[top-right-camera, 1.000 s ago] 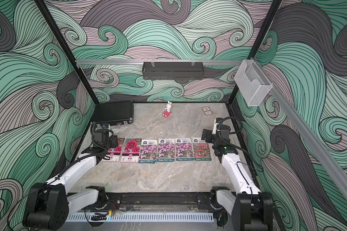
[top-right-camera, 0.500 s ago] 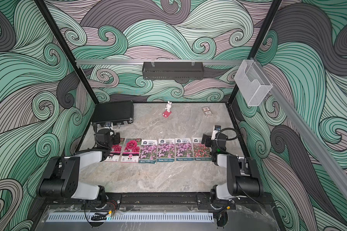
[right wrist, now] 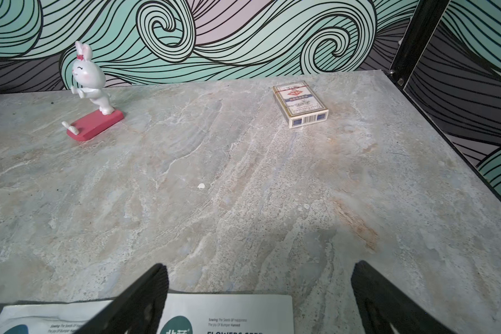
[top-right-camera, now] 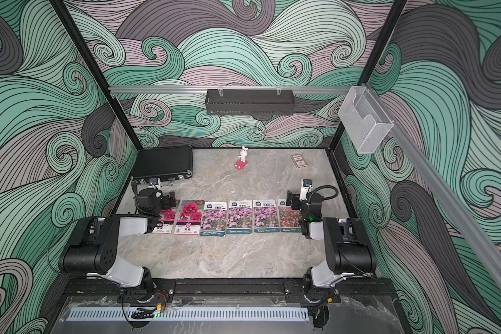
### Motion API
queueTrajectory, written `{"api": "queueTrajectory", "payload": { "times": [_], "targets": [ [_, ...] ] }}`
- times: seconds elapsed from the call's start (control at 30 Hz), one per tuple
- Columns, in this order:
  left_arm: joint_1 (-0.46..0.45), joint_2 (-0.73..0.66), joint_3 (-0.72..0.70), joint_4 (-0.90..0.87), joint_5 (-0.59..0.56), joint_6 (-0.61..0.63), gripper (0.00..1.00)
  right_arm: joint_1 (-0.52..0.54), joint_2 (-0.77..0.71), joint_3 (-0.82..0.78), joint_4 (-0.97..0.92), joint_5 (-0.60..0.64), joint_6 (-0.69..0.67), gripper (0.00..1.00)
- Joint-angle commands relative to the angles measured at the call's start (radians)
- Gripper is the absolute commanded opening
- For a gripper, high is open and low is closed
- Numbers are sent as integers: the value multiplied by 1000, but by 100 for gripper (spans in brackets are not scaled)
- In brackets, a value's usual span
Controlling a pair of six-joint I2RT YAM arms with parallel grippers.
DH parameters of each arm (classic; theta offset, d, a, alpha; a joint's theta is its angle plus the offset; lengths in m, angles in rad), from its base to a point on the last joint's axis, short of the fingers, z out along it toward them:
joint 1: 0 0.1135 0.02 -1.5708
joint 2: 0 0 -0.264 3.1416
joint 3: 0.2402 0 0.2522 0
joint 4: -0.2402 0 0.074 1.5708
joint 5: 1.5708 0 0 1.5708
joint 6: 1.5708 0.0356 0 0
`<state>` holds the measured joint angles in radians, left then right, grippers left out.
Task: Arrange the seed packets in a row
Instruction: Reset both arms
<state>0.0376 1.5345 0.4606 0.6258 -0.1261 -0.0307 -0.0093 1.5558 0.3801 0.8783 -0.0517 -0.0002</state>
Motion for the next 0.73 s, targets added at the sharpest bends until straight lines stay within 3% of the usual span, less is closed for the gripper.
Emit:
{"api": "queueTrajectory", "payload": {
  "times": [0.0, 0.7],
  "targets": [
    [5, -3, 24, 29, 14, -8, 99, 13, -4, 11, 21, 42, -20, 100],
    [5, -2, 22, 29, 14, -9, 99, 19, 0, 20, 13, 42, -30, 100]
  ]
}}
